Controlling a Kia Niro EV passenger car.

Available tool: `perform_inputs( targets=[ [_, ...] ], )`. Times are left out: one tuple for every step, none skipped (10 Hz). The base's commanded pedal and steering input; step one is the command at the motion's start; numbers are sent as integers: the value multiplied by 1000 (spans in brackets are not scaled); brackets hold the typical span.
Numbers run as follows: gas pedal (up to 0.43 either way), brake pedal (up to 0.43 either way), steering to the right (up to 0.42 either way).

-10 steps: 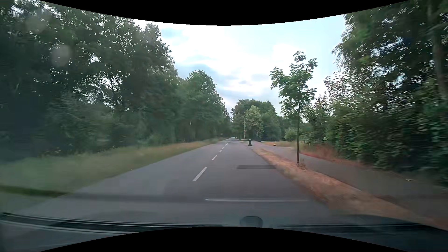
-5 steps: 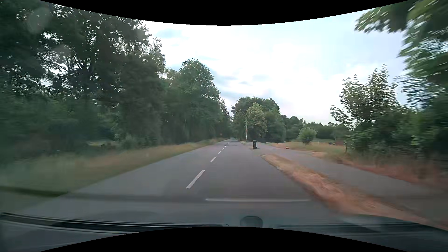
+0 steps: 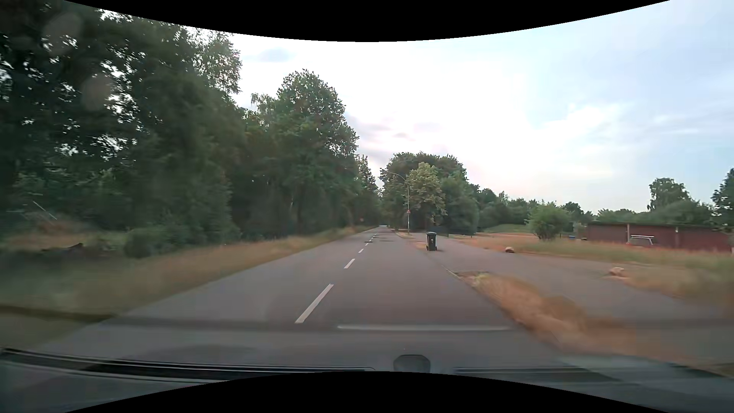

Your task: Follow the waypoints while adhering to traffic rules and regulations

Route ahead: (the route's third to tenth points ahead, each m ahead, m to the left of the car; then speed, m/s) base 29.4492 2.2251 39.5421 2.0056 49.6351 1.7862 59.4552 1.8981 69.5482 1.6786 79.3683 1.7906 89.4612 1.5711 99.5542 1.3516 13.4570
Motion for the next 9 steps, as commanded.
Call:
perform_inputs(
  targets=[
    [67, 0, 0],
    [67, 0, 0],
    [67, 0, 1],
    [67, 0, 1],
    [67, 0, 1],
    [67, 0, 1],
    [67, 0, 1],
    [67, 0, 1],
    [67, 0, 1]
  ],
)
